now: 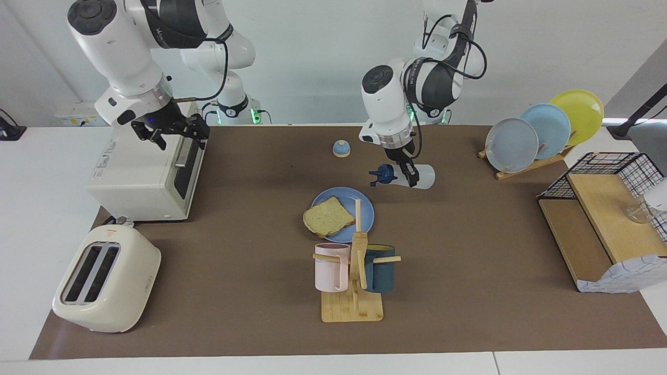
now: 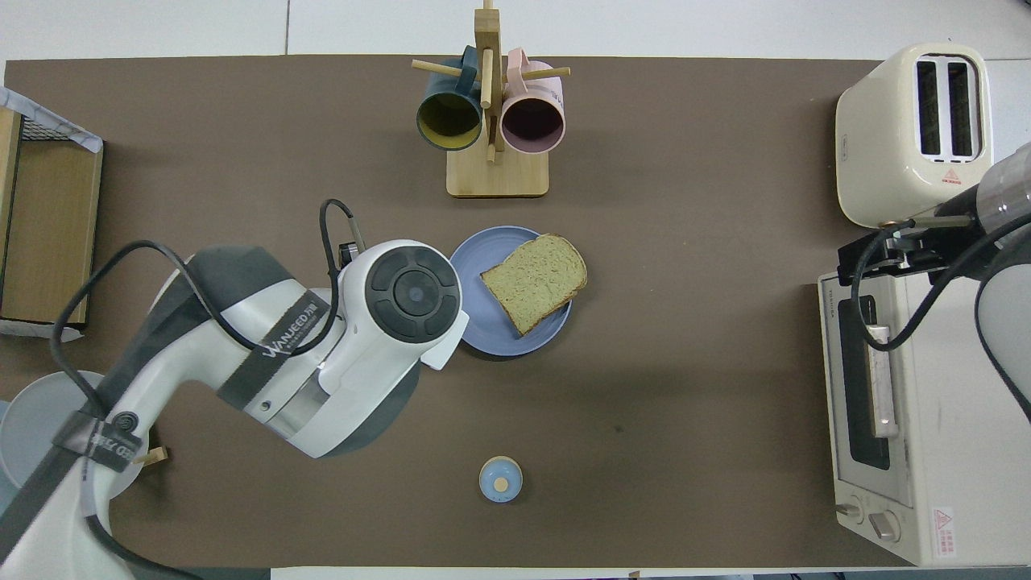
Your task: Put bread on plate and add seasoning
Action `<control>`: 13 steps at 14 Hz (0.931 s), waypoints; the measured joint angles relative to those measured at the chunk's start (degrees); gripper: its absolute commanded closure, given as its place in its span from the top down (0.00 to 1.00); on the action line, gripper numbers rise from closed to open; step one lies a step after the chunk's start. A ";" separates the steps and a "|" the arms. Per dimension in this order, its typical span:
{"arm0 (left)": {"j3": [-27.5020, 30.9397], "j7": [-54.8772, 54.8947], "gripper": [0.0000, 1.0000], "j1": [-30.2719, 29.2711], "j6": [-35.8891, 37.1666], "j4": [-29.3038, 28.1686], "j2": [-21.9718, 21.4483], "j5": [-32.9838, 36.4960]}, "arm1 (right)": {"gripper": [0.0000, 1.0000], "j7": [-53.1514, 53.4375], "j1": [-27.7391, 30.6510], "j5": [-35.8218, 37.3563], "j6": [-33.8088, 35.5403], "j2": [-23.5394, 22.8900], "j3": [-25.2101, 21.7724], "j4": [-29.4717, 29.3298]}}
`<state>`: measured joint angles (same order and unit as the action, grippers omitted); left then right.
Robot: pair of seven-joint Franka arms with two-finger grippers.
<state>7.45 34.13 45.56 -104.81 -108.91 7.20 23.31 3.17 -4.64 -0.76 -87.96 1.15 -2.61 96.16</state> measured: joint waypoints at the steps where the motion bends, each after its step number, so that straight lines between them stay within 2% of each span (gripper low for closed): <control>1: -0.02 -0.92 0.00 1.30 1.67 1.42 1.83 1.60 | 1.00 0.00 0.06 0.01 -0.08 0.11 -0.17 0.10; 7: -0.06 -3.38 0.00 7.07 11.69 11.12 14.71 8.90 | 1.00 -0.01 0.25 0.27 -1.14 0.27 -0.20 0.15; 9: -0.02 -3.64 0.00 7.80 13.78 11.88 16.23 10.80 | 1.00 -0.01 0.26 0.27 -1.19 0.29 -0.20 0.15; 13: 0.08 -3.64 0.00 8.21 17.01 12.42 16.54 13.38 | 1.00 -0.01 0.26 0.27 -1.20 0.31 -0.19 0.15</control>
<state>7.52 30.49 53.78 -87.80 -96.49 23.75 36.69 3.16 -4.38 -0.49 -89.15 1.46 -2.80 96.31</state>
